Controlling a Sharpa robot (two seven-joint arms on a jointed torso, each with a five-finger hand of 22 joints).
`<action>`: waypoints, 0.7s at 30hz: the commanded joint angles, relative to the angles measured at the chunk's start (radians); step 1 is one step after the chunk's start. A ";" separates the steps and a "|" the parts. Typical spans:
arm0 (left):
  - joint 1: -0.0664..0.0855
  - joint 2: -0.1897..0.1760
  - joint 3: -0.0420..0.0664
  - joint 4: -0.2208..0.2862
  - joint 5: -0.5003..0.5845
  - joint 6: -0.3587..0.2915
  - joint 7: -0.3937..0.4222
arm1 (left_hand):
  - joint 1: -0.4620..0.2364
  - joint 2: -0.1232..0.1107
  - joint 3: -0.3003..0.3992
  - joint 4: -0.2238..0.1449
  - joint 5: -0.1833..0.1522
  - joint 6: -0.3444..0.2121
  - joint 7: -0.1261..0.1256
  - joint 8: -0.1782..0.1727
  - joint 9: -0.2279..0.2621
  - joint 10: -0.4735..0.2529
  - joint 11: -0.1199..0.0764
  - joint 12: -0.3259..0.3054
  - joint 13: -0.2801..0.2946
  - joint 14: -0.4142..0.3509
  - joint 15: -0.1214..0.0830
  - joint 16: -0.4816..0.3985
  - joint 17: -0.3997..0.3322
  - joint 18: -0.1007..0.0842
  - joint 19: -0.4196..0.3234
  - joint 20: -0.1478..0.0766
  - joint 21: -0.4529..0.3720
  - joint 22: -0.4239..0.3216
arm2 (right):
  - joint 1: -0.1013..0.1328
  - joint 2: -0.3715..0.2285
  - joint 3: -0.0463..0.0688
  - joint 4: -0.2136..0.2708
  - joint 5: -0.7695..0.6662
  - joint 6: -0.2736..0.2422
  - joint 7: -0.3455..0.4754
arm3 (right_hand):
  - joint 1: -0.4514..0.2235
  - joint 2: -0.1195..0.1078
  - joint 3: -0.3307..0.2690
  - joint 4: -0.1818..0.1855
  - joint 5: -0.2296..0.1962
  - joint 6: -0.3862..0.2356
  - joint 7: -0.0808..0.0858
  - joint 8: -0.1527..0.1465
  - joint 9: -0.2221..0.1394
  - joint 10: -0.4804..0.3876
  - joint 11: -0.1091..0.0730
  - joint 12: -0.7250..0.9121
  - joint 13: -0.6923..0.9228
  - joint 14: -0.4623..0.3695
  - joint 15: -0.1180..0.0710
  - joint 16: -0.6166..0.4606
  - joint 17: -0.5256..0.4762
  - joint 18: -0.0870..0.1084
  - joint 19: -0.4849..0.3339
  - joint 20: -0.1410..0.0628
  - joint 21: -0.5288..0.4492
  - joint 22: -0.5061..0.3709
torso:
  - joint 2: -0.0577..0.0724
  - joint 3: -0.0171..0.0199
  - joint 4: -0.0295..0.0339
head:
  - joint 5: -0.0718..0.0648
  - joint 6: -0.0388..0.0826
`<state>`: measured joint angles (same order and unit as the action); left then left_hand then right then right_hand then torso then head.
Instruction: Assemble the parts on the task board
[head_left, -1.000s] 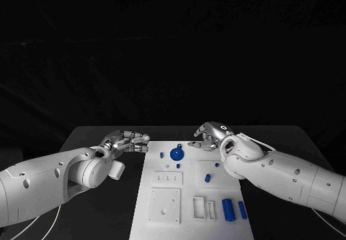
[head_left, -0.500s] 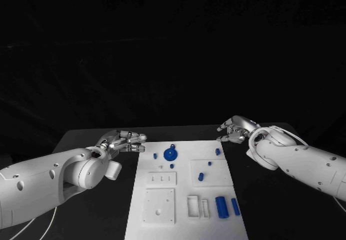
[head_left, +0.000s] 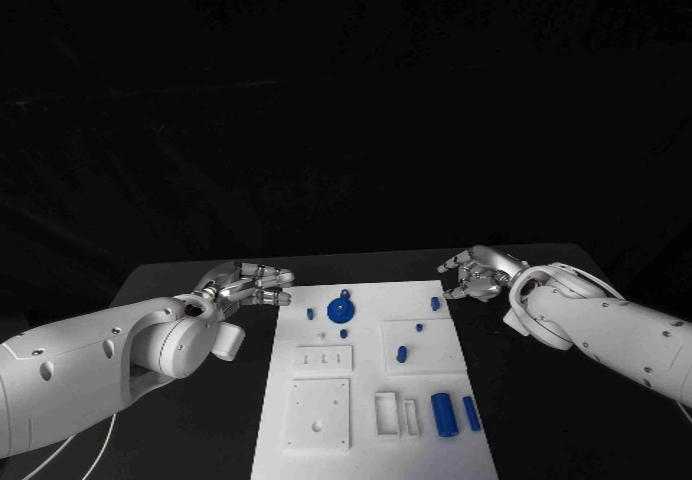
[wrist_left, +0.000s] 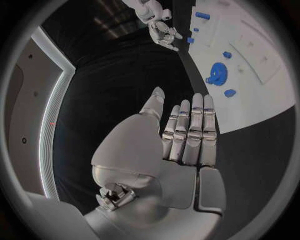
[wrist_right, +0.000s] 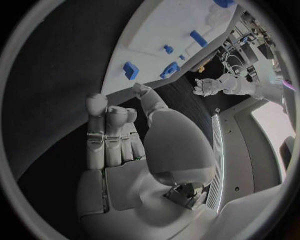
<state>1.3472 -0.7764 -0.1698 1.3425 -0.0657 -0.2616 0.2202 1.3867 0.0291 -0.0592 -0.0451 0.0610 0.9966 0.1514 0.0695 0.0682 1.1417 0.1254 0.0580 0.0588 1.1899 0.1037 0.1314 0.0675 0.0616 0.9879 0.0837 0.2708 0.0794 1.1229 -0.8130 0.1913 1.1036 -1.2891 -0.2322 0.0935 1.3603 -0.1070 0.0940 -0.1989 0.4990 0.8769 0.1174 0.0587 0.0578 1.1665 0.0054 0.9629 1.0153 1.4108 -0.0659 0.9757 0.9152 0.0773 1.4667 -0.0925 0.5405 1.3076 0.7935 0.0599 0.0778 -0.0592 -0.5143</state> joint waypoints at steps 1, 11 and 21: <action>-0.001 0.003 0.001 -0.002 0.002 0.016 0.008 | 0.002 0.004 0.001 -0.004 0.006 -0.007 0.000 -0.002 -0.001 -0.007 -0.001 0.002 0.001 -0.006 -0.002 0.004 0.000 -0.011 -0.005 0.003 0.004 -0.001 | -0.008 0.006 0.000 -0.013 0.016 0.059 0.044 | 0.002 -0.008 0.020 -0.007 0.023 -0.013 0.002 -0.002 -0.001 -0.005 -0.002 -0.003 -0.001 -0.005 -0.001 -0.001 0.002 0.015 0.029 0.004 -0.006 0.056 | 0.003 0.0059 0.0033 | 0.001 -0.005; -0.003 0.002 0.001 -0.007 0.002 0.020 0.007 | 0.006 0.005 0.002 -0.008 0.008 -0.011 0.001 -0.001 -0.001 -0.007 0.000 0.002 0.001 -0.006 -0.002 0.004 0.000 -0.011 -0.006 0.003 0.005 -0.001 | -0.035 0.017 0.000 -0.035 0.019 0.085 0.049 | -0.020 -0.015 0.083 -0.040 0.081 -0.003 0.003 -0.002 -0.001 -0.004 -0.002 0.000 0.000 -0.006 -0.002 0.002 0.006 0.016 0.028 0.003 -0.001 0.059 | 0.006 0.0095 0.0026 | -0.001 -0.014; -0.003 -0.001 0.001 -0.008 0.002 0.019 0.004 | 0.006 0.007 0.003 -0.011 0.008 -0.012 0.001 -0.001 -0.001 -0.007 0.000 0.002 0.001 -0.006 -0.002 0.004 0.000 -0.011 -0.006 0.003 0.005 -0.001 | -0.042 0.028 0.000 -0.044 0.019 0.089 0.050 | -0.032 -0.013 0.093 -0.048 0.089 0.002 0.004 -0.002 -0.001 -0.002 -0.001 0.004 0.003 -0.004 -0.002 0.006 0.010 0.017 0.027 0.003 0.008 0.059 | 0.004 0.0067 0.0042 | -0.004 -0.012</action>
<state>1.3440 -0.7777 -0.1699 1.3336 -0.0656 -0.2571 0.2189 1.3867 0.0291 -0.0553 -0.0490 0.0648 0.9894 0.1515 0.0695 0.0682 1.1417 0.1254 0.0580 0.0587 1.1899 0.1037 0.1314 0.0675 0.0616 0.9880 0.0837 0.2708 0.0794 1.0819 -0.7875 0.1913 1.0607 -1.2721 -0.1664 0.1283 1.3369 -0.1181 0.1826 -0.2470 0.5848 0.8704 0.1229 0.0586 0.0578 1.1667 0.0054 0.9629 1.0173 1.4108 -0.0659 0.9757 0.9247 0.0772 1.4666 -0.0926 0.5449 1.3074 0.7983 0.0680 0.0806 -0.0619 -0.5254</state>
